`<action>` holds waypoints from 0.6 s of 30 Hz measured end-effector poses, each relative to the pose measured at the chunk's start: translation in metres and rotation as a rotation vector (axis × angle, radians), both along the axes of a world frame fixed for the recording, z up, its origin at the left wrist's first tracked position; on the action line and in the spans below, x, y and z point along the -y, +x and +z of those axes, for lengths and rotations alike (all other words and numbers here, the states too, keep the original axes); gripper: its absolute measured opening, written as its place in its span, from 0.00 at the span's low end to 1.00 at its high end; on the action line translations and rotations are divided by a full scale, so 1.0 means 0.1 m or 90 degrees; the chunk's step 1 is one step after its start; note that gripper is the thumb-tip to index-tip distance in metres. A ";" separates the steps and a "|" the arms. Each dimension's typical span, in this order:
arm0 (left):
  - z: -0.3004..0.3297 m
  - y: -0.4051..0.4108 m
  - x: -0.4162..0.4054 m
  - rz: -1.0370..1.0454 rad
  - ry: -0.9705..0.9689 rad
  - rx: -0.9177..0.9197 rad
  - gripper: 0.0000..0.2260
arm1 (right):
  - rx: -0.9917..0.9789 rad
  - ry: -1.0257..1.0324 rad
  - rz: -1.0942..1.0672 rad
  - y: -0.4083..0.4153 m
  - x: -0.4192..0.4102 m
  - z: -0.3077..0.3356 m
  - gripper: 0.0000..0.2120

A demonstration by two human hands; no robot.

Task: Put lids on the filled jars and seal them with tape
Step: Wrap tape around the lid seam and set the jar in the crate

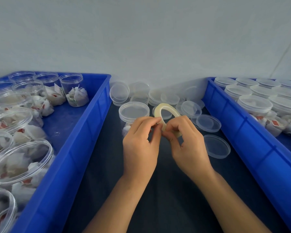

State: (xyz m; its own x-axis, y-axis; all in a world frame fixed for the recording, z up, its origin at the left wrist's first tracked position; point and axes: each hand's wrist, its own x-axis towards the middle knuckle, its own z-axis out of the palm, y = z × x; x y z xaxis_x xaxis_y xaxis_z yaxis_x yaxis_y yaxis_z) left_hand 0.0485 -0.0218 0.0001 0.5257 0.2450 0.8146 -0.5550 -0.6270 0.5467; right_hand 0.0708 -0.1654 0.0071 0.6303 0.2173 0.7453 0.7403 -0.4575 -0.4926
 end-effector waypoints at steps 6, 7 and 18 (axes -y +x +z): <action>0.02 0.01 -0.02 -0.008 -0.015 -0.020 0.10 | -0.001 -0.017 -0.007 0.00 0.01 0.00 0.10; 0.02 0.01 -0.03 -0.012 -0.021 -0.022 0.11 | -0.001 -0.022 -0.006 0.01 0.01 0.00 0.10; 0.01 0.03 -0.06 -0.032 -0.004 -0.064 0.13 | -0.014 -0.060 0.019 -0.01 0.05 0.04 0.10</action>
